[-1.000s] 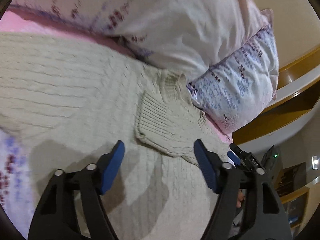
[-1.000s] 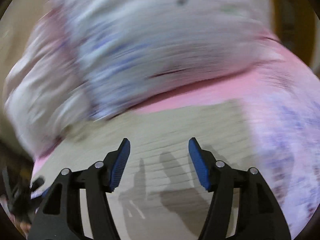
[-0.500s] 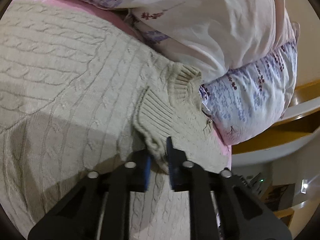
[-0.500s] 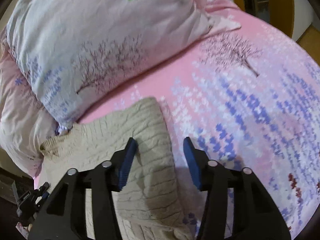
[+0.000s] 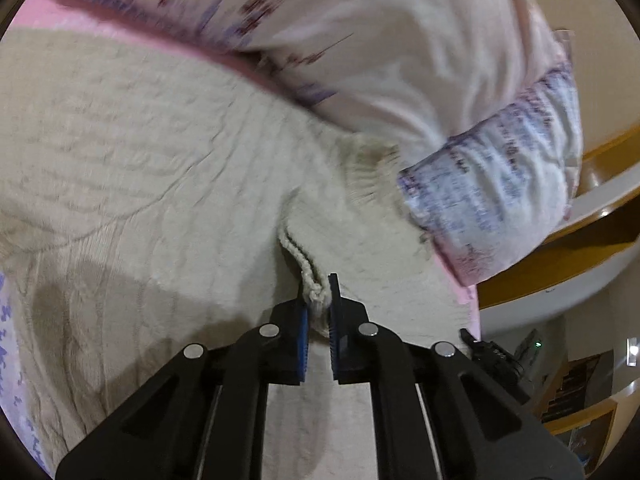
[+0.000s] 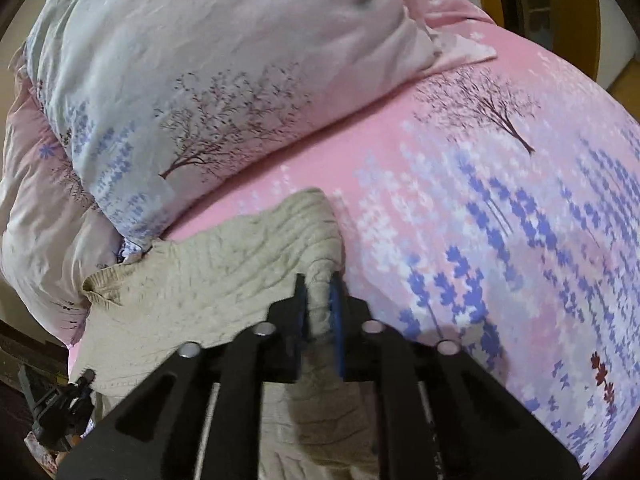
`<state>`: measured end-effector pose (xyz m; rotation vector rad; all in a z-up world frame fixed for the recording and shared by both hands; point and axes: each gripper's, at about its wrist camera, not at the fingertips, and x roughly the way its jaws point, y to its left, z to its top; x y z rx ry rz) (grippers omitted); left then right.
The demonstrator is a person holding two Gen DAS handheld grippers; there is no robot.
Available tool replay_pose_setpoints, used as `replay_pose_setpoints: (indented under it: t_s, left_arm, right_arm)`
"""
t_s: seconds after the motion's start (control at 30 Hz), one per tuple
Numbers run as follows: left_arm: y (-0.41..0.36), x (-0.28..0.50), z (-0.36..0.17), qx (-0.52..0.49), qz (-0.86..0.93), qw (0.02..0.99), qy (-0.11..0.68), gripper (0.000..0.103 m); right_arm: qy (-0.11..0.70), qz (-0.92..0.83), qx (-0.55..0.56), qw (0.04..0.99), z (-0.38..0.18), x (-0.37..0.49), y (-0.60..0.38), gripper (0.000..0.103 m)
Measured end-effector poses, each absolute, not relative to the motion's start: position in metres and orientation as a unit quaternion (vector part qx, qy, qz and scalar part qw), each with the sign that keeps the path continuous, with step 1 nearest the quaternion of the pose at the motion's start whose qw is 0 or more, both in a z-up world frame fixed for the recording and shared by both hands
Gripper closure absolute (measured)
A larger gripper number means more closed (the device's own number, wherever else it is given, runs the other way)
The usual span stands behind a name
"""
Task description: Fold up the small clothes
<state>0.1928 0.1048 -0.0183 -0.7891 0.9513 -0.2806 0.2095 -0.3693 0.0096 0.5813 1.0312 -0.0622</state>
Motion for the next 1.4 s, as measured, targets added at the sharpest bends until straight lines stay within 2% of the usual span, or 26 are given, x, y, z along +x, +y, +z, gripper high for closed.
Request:
replay_pose_setpoints:
  t_s: [0.1, 0.2, 0.33, 0.5, 0.57, 0.6, 0.63, 0.7, 0.83, 0.97, 1.0, 1.07, 1.1, 1.13, 1.2, 1.27, 1.4]
  left_arm:
    - [0.104, 0.195, -0.023, -0.363, -0.135, 0.806, 0.447, 0.095]
    - [0.102, 0.197, -0.02, -0.357, -0.142, 0.81, 0.444, 0.095]
    - [0.103, 0.2, -0.022, -0.363, -0.144, 0.806, 0.446, 0.095]
    - [0.101, 0.2, -0.022, -0.359, -0.142, 0.807, 0.448, 0.095]
    - [0.1, 0.2, -0.022, -0.358, -0.141, 0.807, 0.448, 0.095]
    - [0.1, 0.201, -0.021, -0.358, -0.14, 0.807, 0.448, 0.095]
    - [0.1, 0.201, -0.021, -0.357, -0.139, 0.808, 0.449, 0.095]
    - [0.098, 0.204, -0.02, -0.354, -0.137, 0.809, 0.448, 0.095]
    - [0.089, 0.208, -0.015, -0.338, -0.139, 0.819, 0.443, 0.095]
    - [0.082, 0.211, -0.017, -0.325, -0.139, 0.82, 0.449, 0.095]
    - [0.083, 0.212, -0.02, -0.324, -0.136, 0.819, 0.453, 0.095]
    - [0.086, 0.212, -0.022, -0.33, -0.139, 0.815, 0.456, 0.095]
    - [0.089, 0.211, -0.022, -0.334, -0.143, 0.811, 0.459, 0.095]
    - [0.091, 0.21, -0.021, -0.335, -0.143, 0.81, 0.46, 0.094]
    - [0.097, 0.205, -0.016, -0.332, -0.136, 0.815, 0.455, 0.09]
    - [0.104, 0.201, -0.011, -0.332, -0.131, 0.82, 0.447, 0.079]
    - [0.125, 0.188, 0.001, -0.339, -0.122, 0.827, 0.432, 0.075]
  right_arm:
    - [0.483, -0.027, 0.275, 0.831, 0.02, 0.195, -0.373, 0.056]
    - [0.468, -0.01, 0.257, 0.845, 0.033, 0.169, -0.374, 0.056]
    - [0.468, -0.006, 0.134, 0.874, 0.048, 0.133, -0.348, 0.056]
    - [0.491, -0.005, 0.046, 0.87, 0.04, 0.121, -0.326, 0.056]
    - [0.493, -0.009, 0.033, 0.869, 0.037, 0.123, -0.322, 0.059]
    - [0.493, -0.013, 0.029, 0.869, 0.034, 0.126, -0.32, 0.065]
    - [0.492, -0.022, 0.021, 0.87, 0.033, 0.13, -0.318, 0.081]
    - [0.491, -0.029, 0.026, 0.87, 0.03, 0.135, -0.318, 0.089]
    - [0.456, -0.061, 0.108, 0.881, 0.033, 0.126, -0.34, 0.091]
    - [0.457, -0.091, 0.178, 0.867, 0.022, 0.115, -0.354, 0.09]
    - [0.456, -0.096, 0.185, 0.865, 0.021, 0.113, -0.353, 0.088]
    - [0.468, -0.106, 0.151, 0.865, 0.025, 0.114, -0.343, 0.075]
    - [0.464, -0.119, 0.138, 0.867, 0.031, 0.111, -0.341, 0.06]
    - [0.451, -0.133, 0.131, 0.873, 0.039, 0.106, -0.34, 0.05]
    - [0.414, -0.157, 0.125, 0.888, 0.057, 0.097, -0.338, 0.046]
    - [0.385, -0.158, 0.115, 0.902, 0.075, 0.097, -0.332, 0.045]
    - [0.427, -0.051, 0.088, 0.899, 0.072, 0.133, -0.289, 0.045]
